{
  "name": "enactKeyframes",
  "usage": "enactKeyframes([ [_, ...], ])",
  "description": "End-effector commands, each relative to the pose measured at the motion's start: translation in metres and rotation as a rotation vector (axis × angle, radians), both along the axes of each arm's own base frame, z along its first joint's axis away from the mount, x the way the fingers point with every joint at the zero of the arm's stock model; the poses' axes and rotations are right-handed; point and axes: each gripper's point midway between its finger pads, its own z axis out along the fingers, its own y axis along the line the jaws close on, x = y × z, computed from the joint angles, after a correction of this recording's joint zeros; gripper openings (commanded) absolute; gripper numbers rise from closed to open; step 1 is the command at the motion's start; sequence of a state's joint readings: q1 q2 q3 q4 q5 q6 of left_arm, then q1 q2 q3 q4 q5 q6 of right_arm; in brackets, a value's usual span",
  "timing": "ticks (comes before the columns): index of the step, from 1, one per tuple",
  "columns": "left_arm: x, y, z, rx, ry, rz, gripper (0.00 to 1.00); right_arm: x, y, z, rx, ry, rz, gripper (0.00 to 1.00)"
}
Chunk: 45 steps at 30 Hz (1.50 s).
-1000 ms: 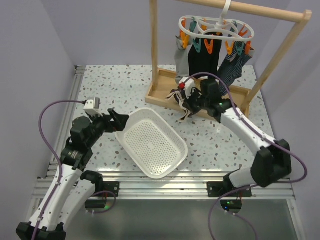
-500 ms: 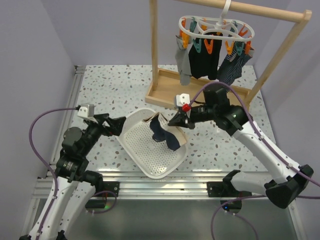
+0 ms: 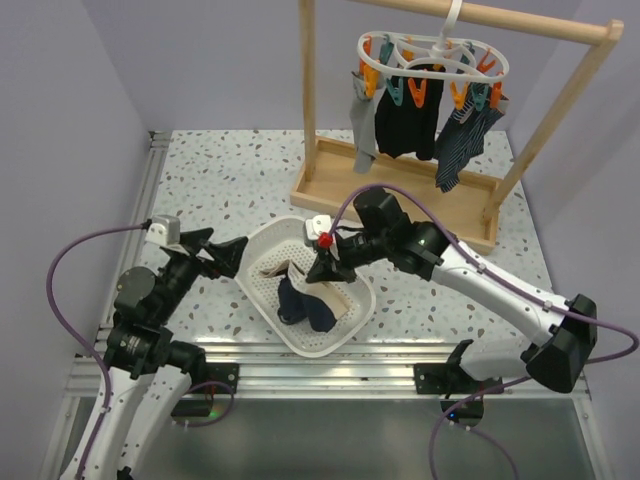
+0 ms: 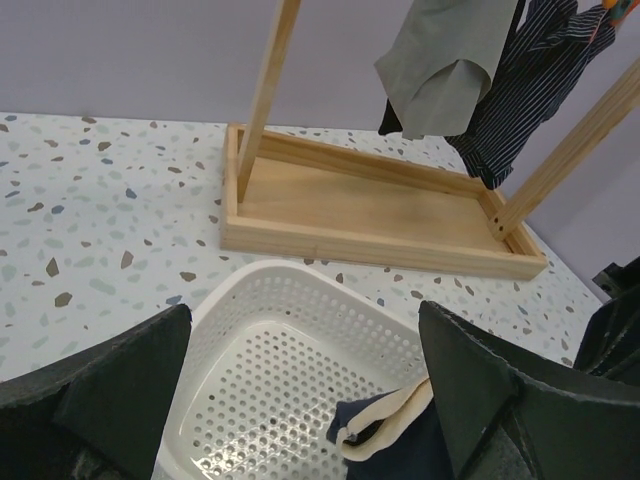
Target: Remove the underwear clipped to the hanger
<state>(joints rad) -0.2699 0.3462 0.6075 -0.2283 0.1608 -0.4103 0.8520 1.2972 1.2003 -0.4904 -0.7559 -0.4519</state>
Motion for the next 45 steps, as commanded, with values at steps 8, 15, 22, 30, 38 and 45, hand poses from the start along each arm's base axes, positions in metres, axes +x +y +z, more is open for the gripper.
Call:
enactKeyframes([
  [8, -0.008, 0.002, 0.008, -0.077, 0.022, 0.012, 1.0, 0.054, 0.011, -0.018, -0.008, -0.063, -0.249, 0.44],
  [15, -0.005, 0.0, -0.005, -0.085, 0.077, 0.013, 1.0, 0.116, -0.055, 0.017, 0.126, -0.08, -0.554, 0.89],
  [22, 0.0, -0.001, -0.007, -0.087, 0.071, 0.013, 1.0, 0.165, -0.13, 0.073, 0.362, -0.378, -0.974, 0.99],
  [30, 0.004, -0.006, -0.007, -0.078, 0.066, -0.01, 1.0, 0.216, -0.163, 0.076, 0.451, -0.332, -1.108, 0.99],
  [38, 0.004, -0.009, -0.011, -0.064, 0.071, -0.028, 1.0, 0.257, -0.135, 0.083, 0.505, -0.296, -0.985, 0.93],
  [45, 0.003, -0.007, -0.014, -0.063, 0.069, -0.017, 1.0, 0.283, -0.125, 0.101, 0.55, -0.29, -0.986, 0.8],
])
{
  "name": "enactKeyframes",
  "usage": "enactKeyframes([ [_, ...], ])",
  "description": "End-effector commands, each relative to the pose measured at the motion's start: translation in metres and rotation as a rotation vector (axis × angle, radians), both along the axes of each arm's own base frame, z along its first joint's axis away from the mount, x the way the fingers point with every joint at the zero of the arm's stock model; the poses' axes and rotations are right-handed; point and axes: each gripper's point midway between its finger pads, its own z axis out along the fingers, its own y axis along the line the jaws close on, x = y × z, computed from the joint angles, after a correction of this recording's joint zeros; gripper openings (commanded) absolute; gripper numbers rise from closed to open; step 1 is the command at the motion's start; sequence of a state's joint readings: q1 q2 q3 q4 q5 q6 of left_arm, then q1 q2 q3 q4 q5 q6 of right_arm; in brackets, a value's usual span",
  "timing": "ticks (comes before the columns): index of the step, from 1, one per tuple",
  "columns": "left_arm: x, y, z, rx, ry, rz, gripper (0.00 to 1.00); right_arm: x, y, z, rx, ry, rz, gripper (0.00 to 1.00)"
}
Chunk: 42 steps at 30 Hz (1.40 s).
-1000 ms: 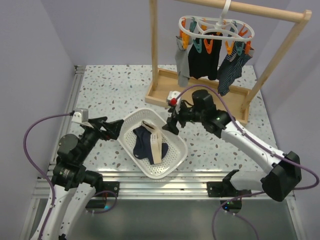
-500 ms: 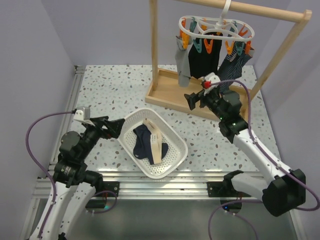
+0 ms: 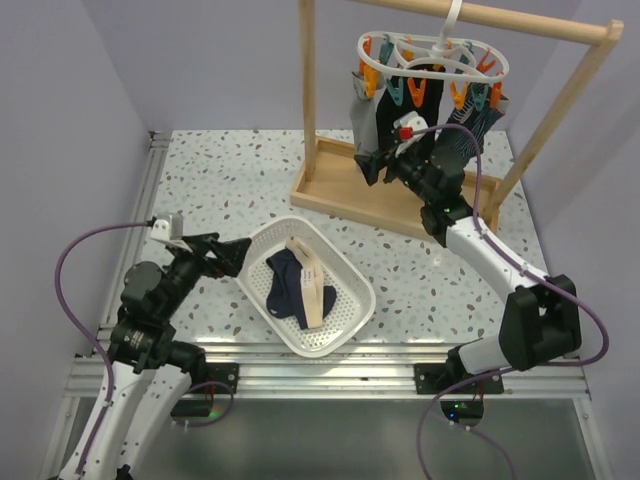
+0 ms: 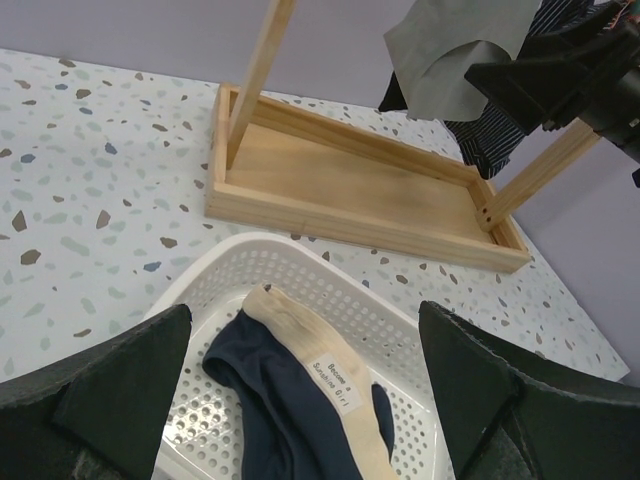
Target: Remove the underwear clipped to the hanger
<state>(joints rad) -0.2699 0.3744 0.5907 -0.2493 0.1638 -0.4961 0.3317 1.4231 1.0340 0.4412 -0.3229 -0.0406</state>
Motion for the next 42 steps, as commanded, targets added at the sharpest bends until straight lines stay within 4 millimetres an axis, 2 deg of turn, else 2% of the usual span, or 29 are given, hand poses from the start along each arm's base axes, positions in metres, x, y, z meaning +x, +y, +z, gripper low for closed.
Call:
enactKeyframes([
  [1, 0.0, -0.003, 0.004, -0.003, -0.03, -0.017, 1.0, 0.006, 0.007, 0.049, 0.067, -0.114, 0.028, 0.77],
  [4, 0.001, -0.007, 0.003, 0.001, -0.03, -0.04, 1.0, 0.008, 0.011, 0.046, 0.057, -0.098, 0.049, 0.53],
  [5, 0.001, -0.01, 0.002, 0.002, -0.029, -0.054, 1.0, 0.007, 0.012, 0.046, 0.054, -0.094, 0.055, 0.36],
  [7, 0.003, -0.019, 0.001, 0.002, -0.018, -0.106, 1.0, 0.005, 0.009, 0.041, 0.044, -0.078, 0.05, 0.19],
  [8, 0.004, -0.022, 0.003, -0.002, -0.022, -0.122, 1.0, 0.001, 0.007, 0.039, 0.044, -0.074, 0.048, 0.05],
  [9, 0.005, -0.026, 0.003, -0.004, -0.022, -0.14, 0.99, 0.001, 0.001, 0.037, 0.042, -0.072, 0.033, 0.0],
  [10, 0.006, -0.031, -0.002, -0.002, -0.007, -0.169, 0.99, -0.001, -0.003, 0.03, 0.036, -0.06, 0.028, 0.0],
  [13, 0.011, -0.038, 0.0, -0.006, -0.017, -0.204, 0.99, -0.008, -0.019, 0.028, 0.032, -0.043, 0.031, 0.0],
  [15, 0.017, -0.042, 0.002, -0.006, -0.026, -0.217, 0.99, -0.011, -0.036, 0.018, 0.025, 0.004, 0.02, 0.0],
  [16, 0.02, -0.044, 0.009, -0.012, -0.057, -0.226, 0.99, -0.016, -0.038, 0.006, 0.042, 0.067, 0.037, 0.0],
  [21, 0.032, -0.06, 0.011, -0.016, -0.066, -0.273, 0.98, -0.029, -0.073, -0.024, 0.061, 0.184, 0.043, 0.0],
  [22, 0.038, -0.065, 0.005, -0.012, -0.045, -0.281, 0.98, -0.032, -0.077, -0.028, 0.068, 0.205, 0.045, 0.0],
  [23, 0.04, -0.072, 0.013, -0.016, -0.068, -0.296, 0.98, -0.039, -0.079, -0.038, 0.087, 0.246, 0.06, 0.0],
  [24, 0.047, -0.078, 0.006, -0.004, -0.049, -0.306, 0.98, -0.039, -0.088, -0.042, 0.098, 0.259, 0.046, 0.0],
  [25, 0.051, -0.082, 0.008, -0.001, -0.054, -0.301, 0.98, -0.04, -0.096, -0.046, 0.109, 0.273, 0.032, 0.0],
  [26, 0.05, -0.095, 0.019, -0.005, -0.085, -0.33, 0.98, -0.045, -0.1, -0.053, 0.126, 0.294, 0.029, 0.0],
  [27, 0.057, -0.104, 0.011, 0.009, -0.064, -0.34, 0.98, -0.045, -0.11, -0.055, 0.137, 0.301, 0.007, 0.0],
  [28, 0.061, -0.111, 0.017, 0.003, -0.085, -0.339, 0.98, -0.047, -0.114, -0.062, 0.146, 0.317, 0.002, 0.0],
  [29, 0.059, -0.125, 0.027, -0.003, -0.105, -0.371, 0.98, -0.048, -0.119, -0.06, 0.157, 0.309, -0.007, 0.0],
  [30, 0.066, -0.137, 0.019, 0.005, -0.083, -0.387, 0.99, -0.049, -0.124, -0.06, 0.163, 0.303, -0.008, 0.0],
  [31, 0.068, -0.145, 0.022, 0.002, -0.09, -0.4, 0.98, -0.051, -0.125, -0.059, 0.162, 0.297, -0.001, 0.0],
  [32, 0.068, -0.156, 0.035, -0.014, -0.125, -0.424, 0.99, -0.052, -0.125, -0.058, 0.151, 0.283, 0.007, 0.0],
  [33, 0.073, -0.165, 0.028, -0.011, -0.106, -0.438, 0.99, -0.055, -0.123, -0.053, 0.147, 0.264, 0.018, 0.0],
  [35, 0.074, -0.177, 0.039, -0.027, -0.137, -0.461, 0.99, -0.056, -0.122, -0.046, 0.147, 0.243, 0.028, 0.0],
  [37, 0.08, -0.185, 0.036, -0.034, -0.128, -0.469, 0.99, -0.058, -0.122, -0.039, 0.142, 0.218, 0.031, 0.0],
  [38, 0.081, -0.189, 0.045, -0.048, -0.15, -0.473, 0.99, -0.058, -0.123, -0.037, 0.143, 0.213, 0.027, 0.0],
  [39, 0.086, -0.194, 0.041, -0.05, -0.134, -0.477, 0.99, -0.058, -0.125, -0.036, 0.144, 0.21, 0.022, 0.0],
  [41, 0.088, -0.202, 0.057, -0.07, -0.169, -0.491, 0.99, -0.059, -0.129, -0.035, 0.155, 0.217, 0.013, 0.0],
  [42, 0.091, -0.209, 0.055, -0.071, -0.16, -0.499, 0.99, -0.058, -0.135, -0.035, 0.159, 0.219, -0.001, 0.0],
])
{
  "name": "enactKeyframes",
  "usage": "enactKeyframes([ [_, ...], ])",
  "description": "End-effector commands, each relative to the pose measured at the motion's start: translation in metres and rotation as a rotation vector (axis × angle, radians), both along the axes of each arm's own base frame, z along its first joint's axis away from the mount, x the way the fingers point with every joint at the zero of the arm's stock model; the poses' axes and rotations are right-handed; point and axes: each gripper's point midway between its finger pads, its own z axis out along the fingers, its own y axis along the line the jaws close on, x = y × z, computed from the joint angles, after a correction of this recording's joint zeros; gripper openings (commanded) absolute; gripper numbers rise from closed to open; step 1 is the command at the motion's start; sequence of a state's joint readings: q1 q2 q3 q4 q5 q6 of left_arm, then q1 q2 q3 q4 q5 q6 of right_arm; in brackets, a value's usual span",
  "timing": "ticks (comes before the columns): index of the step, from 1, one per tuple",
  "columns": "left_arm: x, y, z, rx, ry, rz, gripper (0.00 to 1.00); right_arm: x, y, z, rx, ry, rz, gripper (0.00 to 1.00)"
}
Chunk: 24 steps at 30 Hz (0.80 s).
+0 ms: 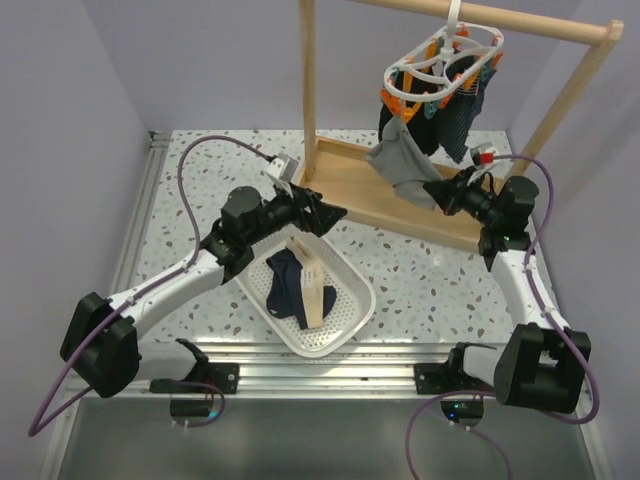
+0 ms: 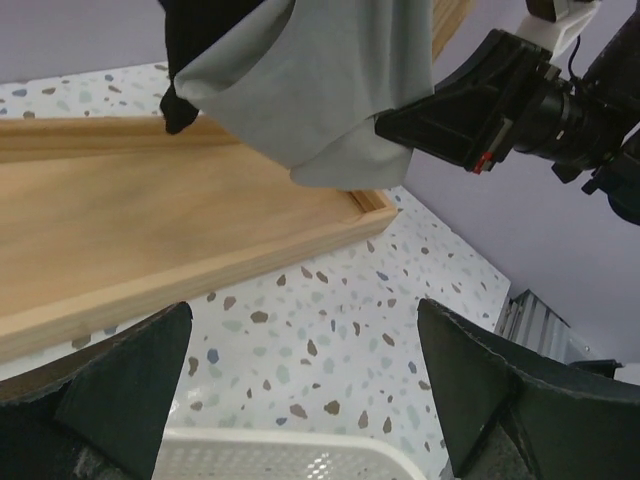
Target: Remove the underwear clipped to the hanger
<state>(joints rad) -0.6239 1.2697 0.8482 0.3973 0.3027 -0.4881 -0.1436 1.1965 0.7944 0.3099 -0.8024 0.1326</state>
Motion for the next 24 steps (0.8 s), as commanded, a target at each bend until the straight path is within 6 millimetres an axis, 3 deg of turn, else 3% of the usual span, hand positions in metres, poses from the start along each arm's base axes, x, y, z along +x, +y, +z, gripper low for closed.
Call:
enactKeyframes([
  [1, 0.012, -0.017, 0.057, -0.112, -0.129, -0.007, 0.99, -0.002, -0.011, 0.013, 0.02, -0.027, -0.013, 0.0],
  [2, 0.012, -0.022, 0.072, -0.142, -0.158, -0.015, 0.99, -0.003, -0.013, 0.013, 0.026, -0.023, -0.015, 0.0],
  [4, 0.02, -0.03, 0.075, -0.166, -0.147, -0.015, 0.99, -0.002, -0.022, 0.014, 0.027, -0.021, -0.032, 0.0],
  [5, 0.022, -0.034, 0.093, -0.201, -0.177, -0.02, 0.99, -0.003, -0.024, 0.014, 0.023, -0.023, -0.035, 0.0],
  [7, 0.034, -0.043, 0.098, -0.226, -0.163, 0.0, 0.99, -0.004, -0.028, 0.014, 0.008, -0.032, -0.046, 0.0],
  [8, 0.036, -0.049, 0.12, -0.262, -0.188, -0.001, 0.99, -0.005, -0.03, 0.014, -0.004, -0.04, -0.05, 0.0],
  [9, 0.044, -0.058, 0.116, -0.271, -0.161, 0.004, 0.99, -0.005, -0.032, 0.015, -0.012, -0.045, -0.057, 0.0],
  [10, 0.047, -0.064, 0.139, -0.307, -0.177, 0.009, 0.99, -0.006, -0.033, 0.014, -0.017, -0.046, -0.063, 0.0],
  [11, 0.051, -0.07, 0.144, -0.324, -0.158, 0.015, 0.99, -0.006, -0.038, 0.014, -0.02, -0.047, -0.076, 0.0],
  [12, 0.062, -0.081, 0.135, -0.319, -0.124, 0.028, 0.99, -0.006, -0.039, 0.015, -0.02, -0.05, -0.078, 0.0],
  [13, 0.061, -0.09, 0.138, -0.327, -0.11, 0.016, 0.98, -0.006, -0.041, 0.015, -0.021, -0.05, -0.085, 0.0],
  [14, 0.061, -0.096, 0.158, -0.361, -0.125, 0.01, 0.98, -0.006, -0.045, 0.014, -0.024, -0.045, -0.097, 0.0],
  [15, 0.068, -0.105, 0.151, -0.376, -0.086, 0.022, 0.97, -0.005, -0.048, 0.013, -0.032, -0.043, -0.107, 0.0],
  [16, 0.064, -0.114, 0.165, -0.397, -0.085, 0.005, 0.97, -0.005, -0.049, 0.015, -0.037, -0.048, -0.11, 0.0],
  [18, 0.067, -0.128, 0.16, -0.409, -0.056, 0.011, 0.96, -0.006, -0.052, 0.015, -0.049, -0.052, -0.115, 0.0],
  [19, 0.059, -0.137, 0.168, -0.426, -0.057, -0.004, 0.96, -0.006, -0.052, 0.015, -0.054, -0.056, -0.116, 0.0],
  [24, 0.06, -0.153, 0.168, -0.468, 0.004, 0.06, 0.93, -0.007, -0.053, 0.016, -0.059, -0.063, -0.12, 0.0],
])
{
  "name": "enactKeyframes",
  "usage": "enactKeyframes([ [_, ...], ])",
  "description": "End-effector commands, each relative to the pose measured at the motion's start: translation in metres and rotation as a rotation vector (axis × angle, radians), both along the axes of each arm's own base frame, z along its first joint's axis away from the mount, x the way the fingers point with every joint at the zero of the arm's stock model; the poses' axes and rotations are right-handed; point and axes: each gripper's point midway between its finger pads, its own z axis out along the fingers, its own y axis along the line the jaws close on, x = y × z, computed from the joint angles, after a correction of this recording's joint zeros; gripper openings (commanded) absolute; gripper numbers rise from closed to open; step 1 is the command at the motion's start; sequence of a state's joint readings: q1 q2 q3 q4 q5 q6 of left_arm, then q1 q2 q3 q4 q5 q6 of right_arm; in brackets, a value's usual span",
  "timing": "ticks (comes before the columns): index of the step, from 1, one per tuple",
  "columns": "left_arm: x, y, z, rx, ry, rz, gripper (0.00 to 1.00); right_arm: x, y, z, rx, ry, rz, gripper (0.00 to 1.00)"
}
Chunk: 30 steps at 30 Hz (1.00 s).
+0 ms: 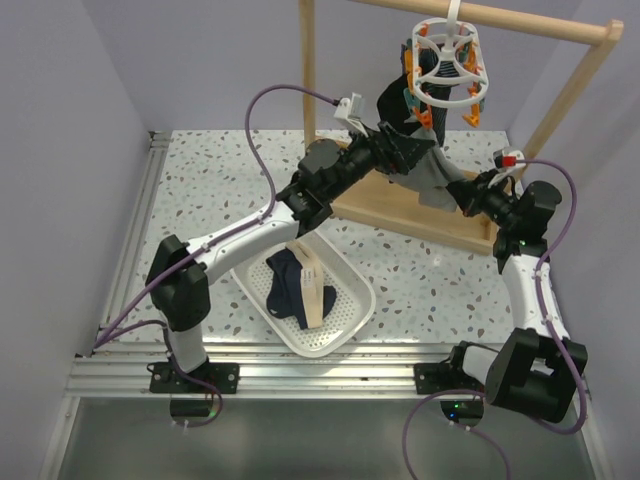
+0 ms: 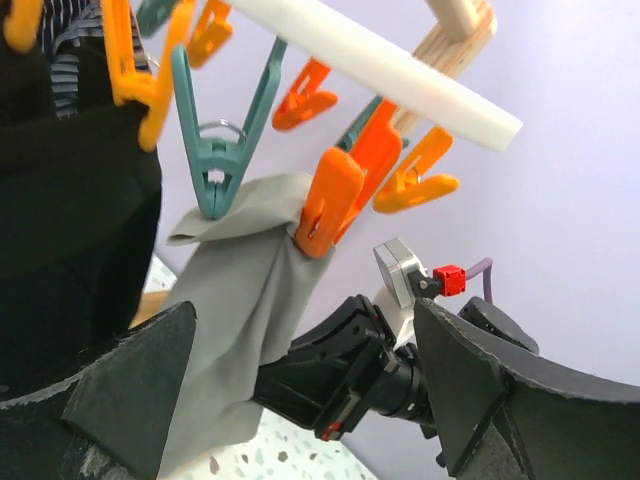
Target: Remove the underwear clipped to the hanger
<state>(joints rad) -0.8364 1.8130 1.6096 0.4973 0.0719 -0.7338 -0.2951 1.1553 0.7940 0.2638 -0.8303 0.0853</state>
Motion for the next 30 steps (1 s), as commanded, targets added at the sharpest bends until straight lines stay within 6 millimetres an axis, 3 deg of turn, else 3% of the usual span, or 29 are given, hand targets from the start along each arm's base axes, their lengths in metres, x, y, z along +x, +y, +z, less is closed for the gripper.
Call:
enactKeyframes([
  [1, 0.005, -0.003, 0.025, -0.084, 0.072, 0.08, 0.93, -0.004, -0.001, 0.011, -0.026, -0.041, -0.002, 0.0],
  [8, 0.016, -0.002, 0.03, -0.122, 0.156, 0.171, 0.84, -0.006, 0.0, 0.013, -0.017, -0.051, -0.009, 0.0],
  [16, 0.024, 0.008, 0.04, -0.114, 0.164, 0.304, 0.81, -0.006, 0.001, 0.012, -0.001, -0.049, -0.007, 0.0],
  [24, 0.023, -0.008, 0.05, -0.086, 0.126, 0.299, 0.73, -0.006, 0.001, 0.01, 0.014, -0.04, -0.008, 0.0],
  [30, 0.022, -0.008, 0.058, -0.058, 0.091, 0.35, 0.68, -0.007, 0.001, 0.01, 0.022, -0.038, -0.009, 0.0],
])
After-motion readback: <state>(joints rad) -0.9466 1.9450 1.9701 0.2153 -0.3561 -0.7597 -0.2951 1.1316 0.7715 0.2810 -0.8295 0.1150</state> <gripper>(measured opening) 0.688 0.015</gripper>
